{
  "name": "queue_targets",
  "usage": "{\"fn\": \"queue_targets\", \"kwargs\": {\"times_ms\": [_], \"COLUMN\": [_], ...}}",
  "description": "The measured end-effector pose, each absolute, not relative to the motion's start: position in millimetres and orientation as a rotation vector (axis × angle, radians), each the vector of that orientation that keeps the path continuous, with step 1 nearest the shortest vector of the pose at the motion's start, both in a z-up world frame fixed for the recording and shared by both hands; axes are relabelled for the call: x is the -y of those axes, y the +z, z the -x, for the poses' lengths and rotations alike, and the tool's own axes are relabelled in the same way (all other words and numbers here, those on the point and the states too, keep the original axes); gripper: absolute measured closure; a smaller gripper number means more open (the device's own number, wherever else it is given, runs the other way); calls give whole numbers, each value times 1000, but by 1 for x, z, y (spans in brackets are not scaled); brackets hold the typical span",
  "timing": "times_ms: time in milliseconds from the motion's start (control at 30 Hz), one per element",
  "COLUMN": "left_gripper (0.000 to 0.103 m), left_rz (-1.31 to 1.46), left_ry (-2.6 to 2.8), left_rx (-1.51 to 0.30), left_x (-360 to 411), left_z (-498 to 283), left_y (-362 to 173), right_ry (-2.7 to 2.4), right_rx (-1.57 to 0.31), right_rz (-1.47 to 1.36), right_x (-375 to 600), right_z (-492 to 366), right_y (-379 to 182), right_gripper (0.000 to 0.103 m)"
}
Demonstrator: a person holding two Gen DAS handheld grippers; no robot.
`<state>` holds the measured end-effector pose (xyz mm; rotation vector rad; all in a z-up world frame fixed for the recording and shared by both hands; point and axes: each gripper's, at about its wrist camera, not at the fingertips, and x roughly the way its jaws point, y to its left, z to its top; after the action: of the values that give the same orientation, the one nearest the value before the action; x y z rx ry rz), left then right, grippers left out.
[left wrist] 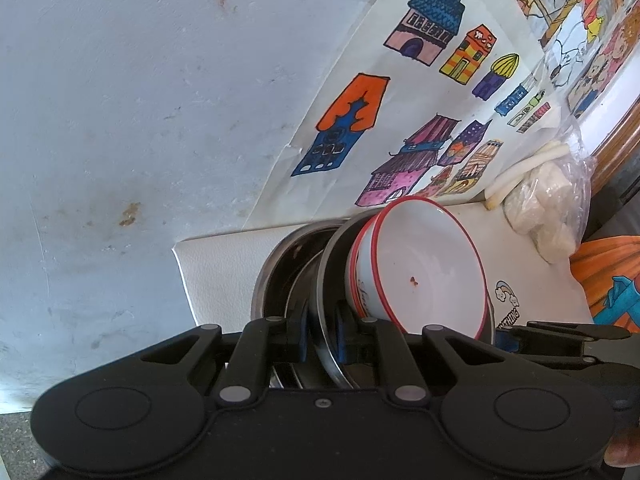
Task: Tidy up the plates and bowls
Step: 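Carry the steel bowl stack over the steel plate stack with both grippers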
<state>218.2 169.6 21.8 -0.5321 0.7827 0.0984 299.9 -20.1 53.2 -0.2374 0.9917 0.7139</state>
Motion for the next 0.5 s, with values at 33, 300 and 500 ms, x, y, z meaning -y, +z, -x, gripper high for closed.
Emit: {"fn": "queue_targets", "kwargs": {"times_ms": [33, 300, 500], "left_gripper": [90, 90, 88], "left_rz": [533, 533, 532], "left_ry": [100, 100, 103], "left_rx": [-782, -780, -776], "left_x": [-170, -170, -169], "left_z": [-218, -218, -218], "left_y": [22, 22, 23], "right_ry": [713, 710, 701], "right_rx": [-986, -949, -906], "right_rz": [247, 303, 368], "right_x": [19, 16, 11], "right_z": [-299, -293, -289], "right_y": [53, 54, 55], "right_gripper": [73, 71, 66]}}
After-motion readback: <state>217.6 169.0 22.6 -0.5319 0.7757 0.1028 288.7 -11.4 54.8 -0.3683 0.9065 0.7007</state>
